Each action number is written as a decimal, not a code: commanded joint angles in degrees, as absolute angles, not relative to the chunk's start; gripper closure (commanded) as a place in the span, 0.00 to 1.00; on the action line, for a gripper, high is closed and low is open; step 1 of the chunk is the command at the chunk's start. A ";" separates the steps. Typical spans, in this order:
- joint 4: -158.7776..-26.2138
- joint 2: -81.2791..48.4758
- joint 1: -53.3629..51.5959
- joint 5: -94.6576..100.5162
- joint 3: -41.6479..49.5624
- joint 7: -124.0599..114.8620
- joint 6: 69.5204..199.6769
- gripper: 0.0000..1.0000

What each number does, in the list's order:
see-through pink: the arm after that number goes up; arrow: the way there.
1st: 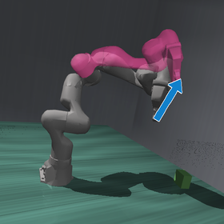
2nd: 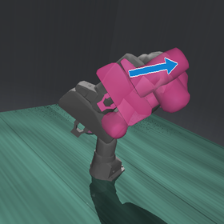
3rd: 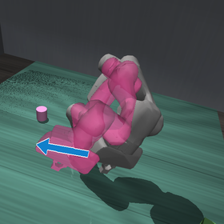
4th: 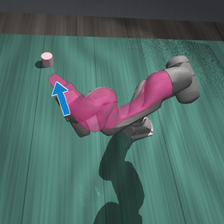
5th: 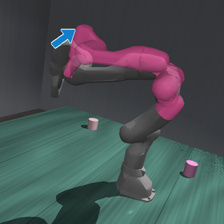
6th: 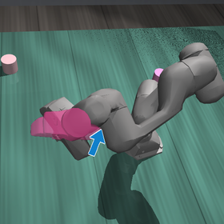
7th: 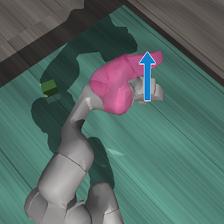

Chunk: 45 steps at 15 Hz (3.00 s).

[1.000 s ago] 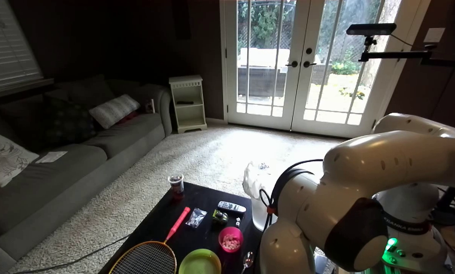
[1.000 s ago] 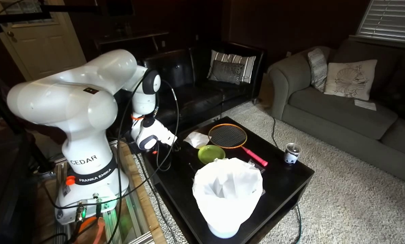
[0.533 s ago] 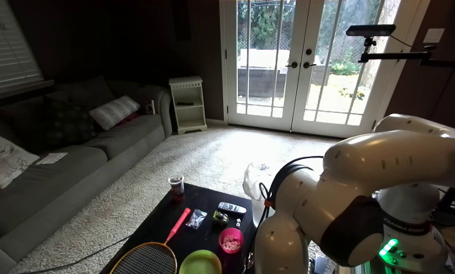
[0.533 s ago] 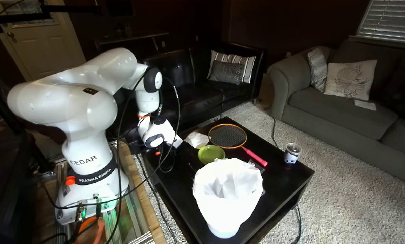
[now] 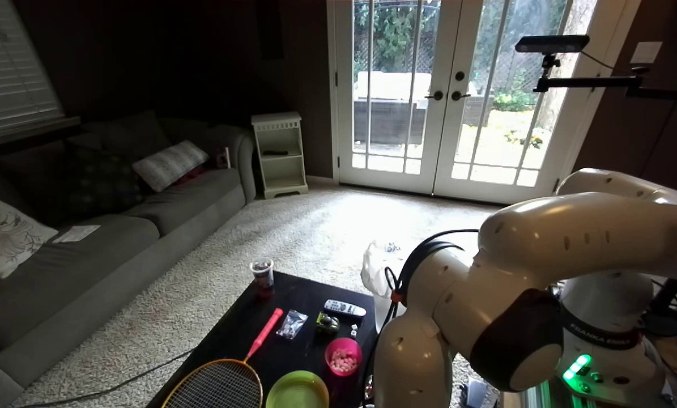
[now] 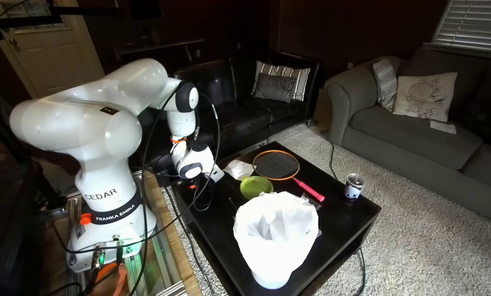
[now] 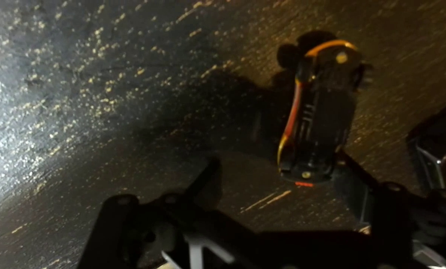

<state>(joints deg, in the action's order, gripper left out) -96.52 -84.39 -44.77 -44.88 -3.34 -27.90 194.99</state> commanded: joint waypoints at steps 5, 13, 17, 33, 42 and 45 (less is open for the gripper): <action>-99.89 -81.73 -32.90 -41.01 -12.88 -23.20 198.66 0.00; -108.26 -77.09 -26.88 -40.29 -13.67 -19.08 197.24 0.00; -110.21 -76.45 -25.13 -37.75 -15.42 -18.70 194.13 0.00; -106.07 -77.44 -39.91 -38.25 -6.78 -25.92 187.92 0.00; -100.52 -79.10 -49.97 -37.41 1.09 -32.93 180.04 0.00; -99.08 -79.55 -51.62 -36.52 2.71 -35.42 177.35 0.00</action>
<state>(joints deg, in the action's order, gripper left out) -101.55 -78.36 -49.29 -37.44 0.72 -31.97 180.61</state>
